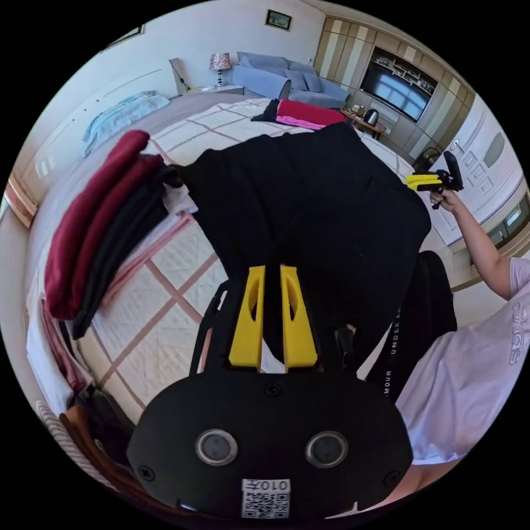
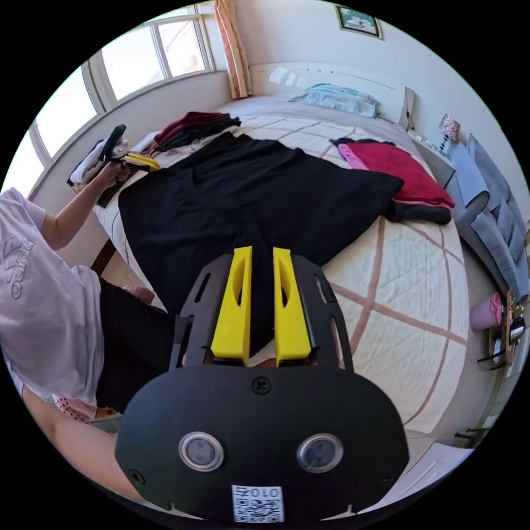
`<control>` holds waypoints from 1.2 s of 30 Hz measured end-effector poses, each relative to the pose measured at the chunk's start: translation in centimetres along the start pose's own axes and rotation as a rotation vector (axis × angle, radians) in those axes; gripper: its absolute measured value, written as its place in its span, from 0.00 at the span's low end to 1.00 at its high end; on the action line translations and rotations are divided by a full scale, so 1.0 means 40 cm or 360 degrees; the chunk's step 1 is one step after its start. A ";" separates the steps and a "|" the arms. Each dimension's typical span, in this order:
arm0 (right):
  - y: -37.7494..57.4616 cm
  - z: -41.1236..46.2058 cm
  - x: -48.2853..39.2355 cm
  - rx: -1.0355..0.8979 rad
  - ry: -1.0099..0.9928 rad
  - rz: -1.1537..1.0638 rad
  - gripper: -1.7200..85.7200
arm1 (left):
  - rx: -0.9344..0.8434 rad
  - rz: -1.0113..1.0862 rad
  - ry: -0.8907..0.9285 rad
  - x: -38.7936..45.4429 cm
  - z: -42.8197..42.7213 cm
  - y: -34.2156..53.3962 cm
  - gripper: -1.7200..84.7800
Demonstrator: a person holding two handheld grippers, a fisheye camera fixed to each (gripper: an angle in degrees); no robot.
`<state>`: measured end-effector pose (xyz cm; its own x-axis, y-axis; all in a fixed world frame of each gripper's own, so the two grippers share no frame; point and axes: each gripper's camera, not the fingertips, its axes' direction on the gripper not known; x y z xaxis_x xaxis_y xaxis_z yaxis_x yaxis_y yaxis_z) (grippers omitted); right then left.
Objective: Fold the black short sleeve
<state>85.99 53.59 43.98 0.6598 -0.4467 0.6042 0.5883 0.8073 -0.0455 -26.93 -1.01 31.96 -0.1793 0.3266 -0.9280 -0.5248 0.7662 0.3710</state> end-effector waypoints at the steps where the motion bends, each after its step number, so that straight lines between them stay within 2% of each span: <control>1: -0.012 -0.011 0.018 0.0029 0.0033 0.0025 0.11 | 0.0050 0.0004 -0.0118 0.006 -0.028 -0.039 0.11; 6: -0.188 -0.029 0.234 0.0039 0.0292 0.0396 0.15 | 0.0087 0.0110 -0.0523 -0.002 -0.038 -0.315 0.14; 9: -0.280 0.002 0.332 0.0027 0.0347 0.0517 0.15 | 0.0032 0.0119 -0.0490 -0.058 0.033 -0.482 0.16; 12: -0.342 0.050 0.402 -0.0008 0.0336 0.0623 0.14 | -0.0074 -0.0067 -0.0381 -0.129 0.108 -0.583 0.17; 15: -0.375 0.107 0.439 -0.0111 0.0372 0.0655 0.13 | -0.0145 -0.0171 -0.0559 -0.158 0.153 -0.641 0.18; 16: -0.378 0.116 0.444 -0.0121 0.0363 0.0655 0.13 | -0.0167 -0.0174 -0.0602 -0.167 0.167 -0.661 0.19; 19: -0.388 0.141 0.454 -0.0105 0.0238 0.0630 0.10 | -0.0316 -0.0216 -0.0467 -0.203 0.207 -0.715 0.21; 21: -0.394 0.149 0.432 -0.0105 0.0275 0.0543 0.07 | -0.0338 -0.0222 -0.0462 -0.210 0.226 -0.740 0.21; 23: -0.394 0.137 0.408 -0.0066 0.0294 0.0465 0.05 | -0.0542 -0.0290 -0.0396 -0.237 0.287 -0.760 0.22; 26: -0.381 0.099 0.381 -0.0032 0.0307 0.0390 0.05 | -0.0618 -0.0287 -0.0331 -0.248 0.334 -0.770 0.23; 32: -0.345 0.043 0.342 -0.0099 0.0279 0.0201 0.05 | -0.0665 0.0163 -0.0355 -0.179 0.396 -0.792 0.19; 36: -0.315 0.012 0.321 -0.0068 0.0249 0.0182 0.05 | -0.0686 0.0198 -0.0217 -0.179 0.401 -0.777 0.12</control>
<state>86.82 37.89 52.71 0.7861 -0.4105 0.4621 0.5227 0.8405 -0.1427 4.01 -18.28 27.64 -0.1669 0.4934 -0.8536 -0.8091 0.4263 0.4046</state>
